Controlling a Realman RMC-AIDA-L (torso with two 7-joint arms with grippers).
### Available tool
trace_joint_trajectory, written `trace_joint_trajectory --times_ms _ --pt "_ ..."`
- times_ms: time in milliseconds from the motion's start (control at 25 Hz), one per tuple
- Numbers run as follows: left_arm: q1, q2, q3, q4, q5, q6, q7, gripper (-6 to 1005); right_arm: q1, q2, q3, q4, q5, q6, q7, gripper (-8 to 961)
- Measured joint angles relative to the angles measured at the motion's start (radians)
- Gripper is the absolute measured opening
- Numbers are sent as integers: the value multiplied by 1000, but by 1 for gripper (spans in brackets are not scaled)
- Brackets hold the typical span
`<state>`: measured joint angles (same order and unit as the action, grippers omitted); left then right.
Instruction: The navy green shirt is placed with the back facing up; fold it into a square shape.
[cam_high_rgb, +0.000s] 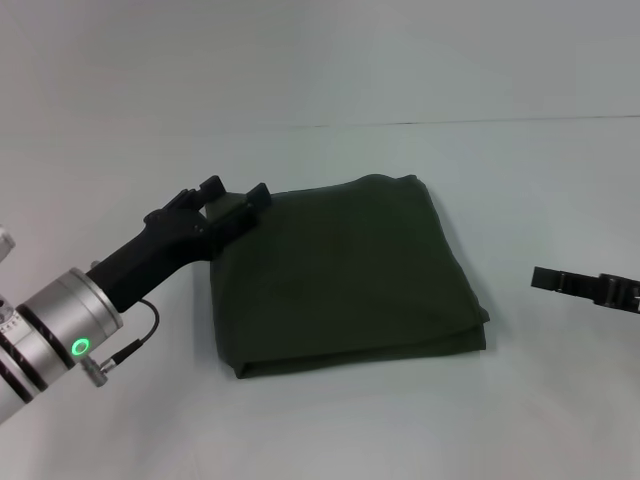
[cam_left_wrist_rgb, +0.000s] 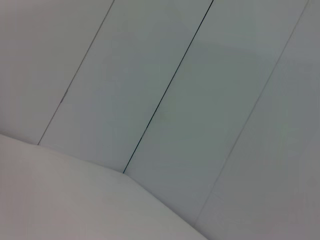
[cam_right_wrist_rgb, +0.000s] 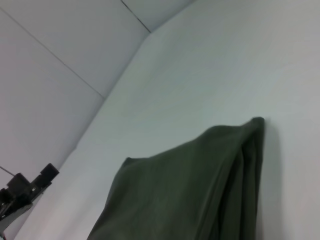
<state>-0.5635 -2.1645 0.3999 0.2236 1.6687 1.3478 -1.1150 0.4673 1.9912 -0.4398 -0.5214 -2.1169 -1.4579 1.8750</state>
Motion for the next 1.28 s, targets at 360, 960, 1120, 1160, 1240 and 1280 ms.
trace_joint_trajectory --times_ms 360,960,1120,1160,1240,1280 --pt "19 0 5 16 2 3 3 906 82 19 -161 7 0 96 120 358" --pt "22 0 5 19 6 5 4 906 140 30 -195 71 0 173 129 334" --pt "23 0 5 19 6 6 5 906 141 30 -196 72 1 171 126 252" --pt "23 0 5 19 7 6 5 906 141 30 -197 72 1 168 124 220" --pt "24 0 5 19 8 6 5 906 141 30 -203 72 1 163 121 154" --pt "24 0 5 19 8 6 4 906 141 30 -205 72 1 162 121 121"
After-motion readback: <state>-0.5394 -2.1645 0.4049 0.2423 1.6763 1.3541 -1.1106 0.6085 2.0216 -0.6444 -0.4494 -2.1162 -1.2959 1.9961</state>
